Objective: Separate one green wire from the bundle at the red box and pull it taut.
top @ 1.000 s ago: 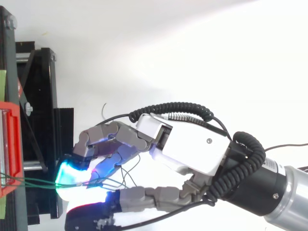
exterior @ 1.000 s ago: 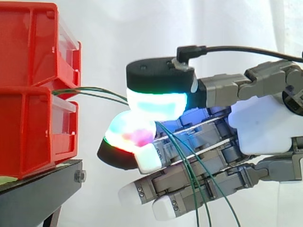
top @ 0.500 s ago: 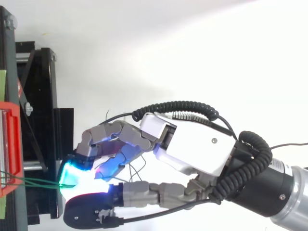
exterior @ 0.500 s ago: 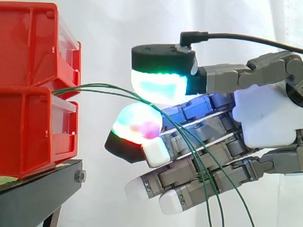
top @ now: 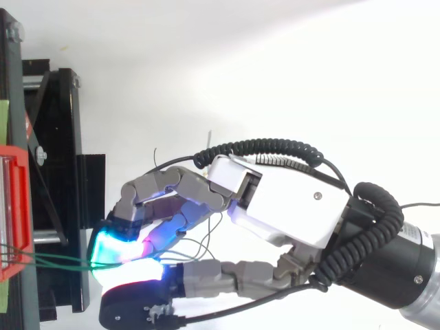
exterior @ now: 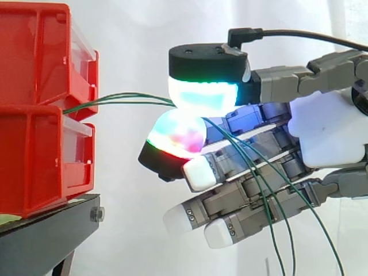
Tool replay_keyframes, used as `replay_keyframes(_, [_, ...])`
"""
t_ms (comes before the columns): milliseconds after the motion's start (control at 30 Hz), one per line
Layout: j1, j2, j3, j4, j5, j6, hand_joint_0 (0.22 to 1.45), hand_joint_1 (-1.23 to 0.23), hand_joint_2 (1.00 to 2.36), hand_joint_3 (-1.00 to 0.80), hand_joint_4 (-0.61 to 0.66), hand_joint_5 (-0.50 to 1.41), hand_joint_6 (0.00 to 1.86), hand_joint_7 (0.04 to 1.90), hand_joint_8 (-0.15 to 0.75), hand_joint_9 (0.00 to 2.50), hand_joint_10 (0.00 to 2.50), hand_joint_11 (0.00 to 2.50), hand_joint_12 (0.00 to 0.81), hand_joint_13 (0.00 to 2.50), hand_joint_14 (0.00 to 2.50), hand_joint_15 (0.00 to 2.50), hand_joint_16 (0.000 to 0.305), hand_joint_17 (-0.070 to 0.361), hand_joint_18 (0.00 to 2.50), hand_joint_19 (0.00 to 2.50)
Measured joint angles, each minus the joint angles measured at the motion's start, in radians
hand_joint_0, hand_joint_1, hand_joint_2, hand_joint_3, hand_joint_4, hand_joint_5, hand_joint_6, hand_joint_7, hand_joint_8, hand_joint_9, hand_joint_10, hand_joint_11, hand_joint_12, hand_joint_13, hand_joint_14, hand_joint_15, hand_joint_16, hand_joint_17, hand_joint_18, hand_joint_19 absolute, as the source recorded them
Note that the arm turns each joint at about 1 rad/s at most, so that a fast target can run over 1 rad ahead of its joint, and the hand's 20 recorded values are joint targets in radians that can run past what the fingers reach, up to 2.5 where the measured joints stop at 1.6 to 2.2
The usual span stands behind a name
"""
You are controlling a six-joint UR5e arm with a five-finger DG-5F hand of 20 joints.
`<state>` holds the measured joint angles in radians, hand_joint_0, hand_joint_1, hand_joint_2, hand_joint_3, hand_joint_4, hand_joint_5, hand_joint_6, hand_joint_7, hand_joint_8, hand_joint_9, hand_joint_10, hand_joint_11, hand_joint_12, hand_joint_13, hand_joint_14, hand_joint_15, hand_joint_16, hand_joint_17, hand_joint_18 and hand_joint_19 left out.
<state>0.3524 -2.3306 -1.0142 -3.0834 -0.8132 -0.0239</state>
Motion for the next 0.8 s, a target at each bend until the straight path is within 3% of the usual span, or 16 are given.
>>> replay_keyframes(67, [-0.001, 0.000, 0.000, -0.006, 0.000, 0.000, 0.57, -0.51, 1.01, -0.38, 0.12, -0.13, 0.90, 1.08, 0.267, 1.05, 0.01, 0.45, 0.347, 0.64, 0.01, 0.29, 0.050, 0.111, 0.55, 0.46])
replay_keyframes(200, [-0.003, 0.001, 0.000, -0.013, 0.000, 0.001, 0.58, -0.49, 1.01, -0.32, 0.11, -0.13, 0.90, 1.11, 0.268, 1.06, 0.01, 0.45, 0.348, 0.64, 0.01, 0.29, 0.049, 0.111, 0.55, 0.47])
replay_keyframes(400, [-0.005, 0.004, 0.000, -0.016, -0.001, 0.001, 0.59, -0.68, 1.01, -0.13, 0.13, -0.12, 0.91, 1.10, 0.308, 1.08, 0.01, 0.44, 0.399, 0.68, 0.01, 0.28, 0.060, 0.135, 0.63, 0.42])
replay_keyframes(800, [-0.005, 0.005, 0.002, -0.017, 0.000, -0.001, 0.62, -0.82, 1.01, -0.15, 0.03, -0.14, 0.93, 1.07, 0.274, 1.01, 0.02, 0.48, 0.355, 0.65, 0.01, 0.30, 0.053, 0.119, 0.57, 0.43])
